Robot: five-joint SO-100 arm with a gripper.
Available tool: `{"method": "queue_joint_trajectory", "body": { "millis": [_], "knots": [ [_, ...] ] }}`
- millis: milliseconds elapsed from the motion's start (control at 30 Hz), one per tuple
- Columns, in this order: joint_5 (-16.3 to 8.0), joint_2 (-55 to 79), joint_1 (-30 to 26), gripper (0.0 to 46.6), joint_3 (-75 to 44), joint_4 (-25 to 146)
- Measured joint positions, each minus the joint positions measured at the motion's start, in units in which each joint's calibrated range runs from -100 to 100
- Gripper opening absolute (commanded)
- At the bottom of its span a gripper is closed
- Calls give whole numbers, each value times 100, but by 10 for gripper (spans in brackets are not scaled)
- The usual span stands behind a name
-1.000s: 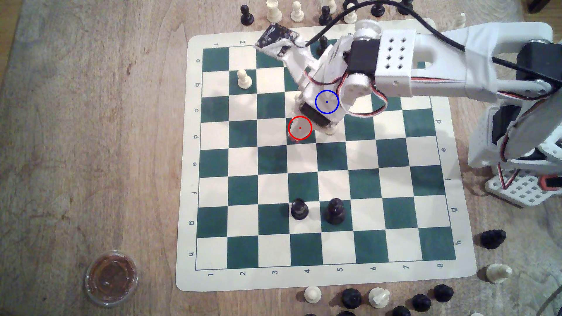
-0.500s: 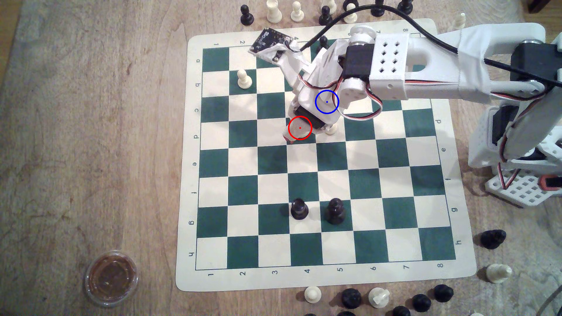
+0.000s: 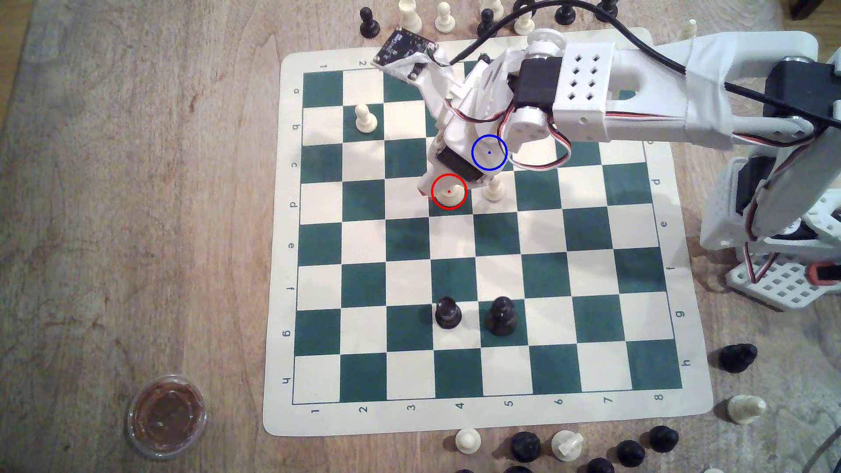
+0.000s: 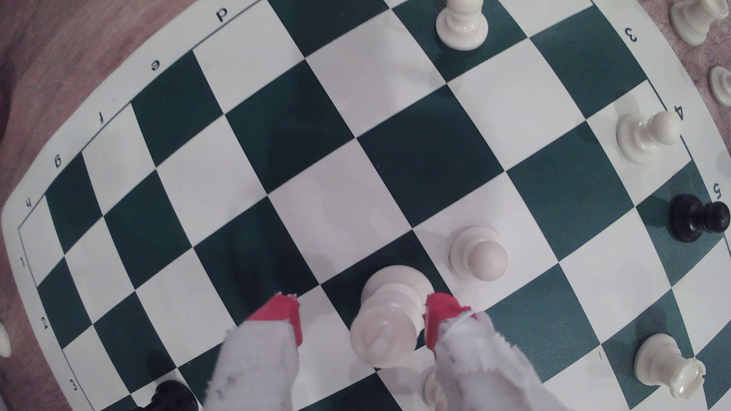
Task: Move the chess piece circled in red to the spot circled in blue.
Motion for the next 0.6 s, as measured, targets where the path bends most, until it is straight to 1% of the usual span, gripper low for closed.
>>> {"method": "queue_joint_trajectory", "body": {
  "millis": [200, 267, 467, 533, 600],
  "knots": [
    [39, 0, 0, 158, 54, 0],
    [39, 0, 0, 147, 54, 0],
    [39, 0, 0, 134, 63, 0],
    [39, 0, 0, 119, 63, 0],
    [39, 0, 0, 89, 63, -16]
  ]
}}
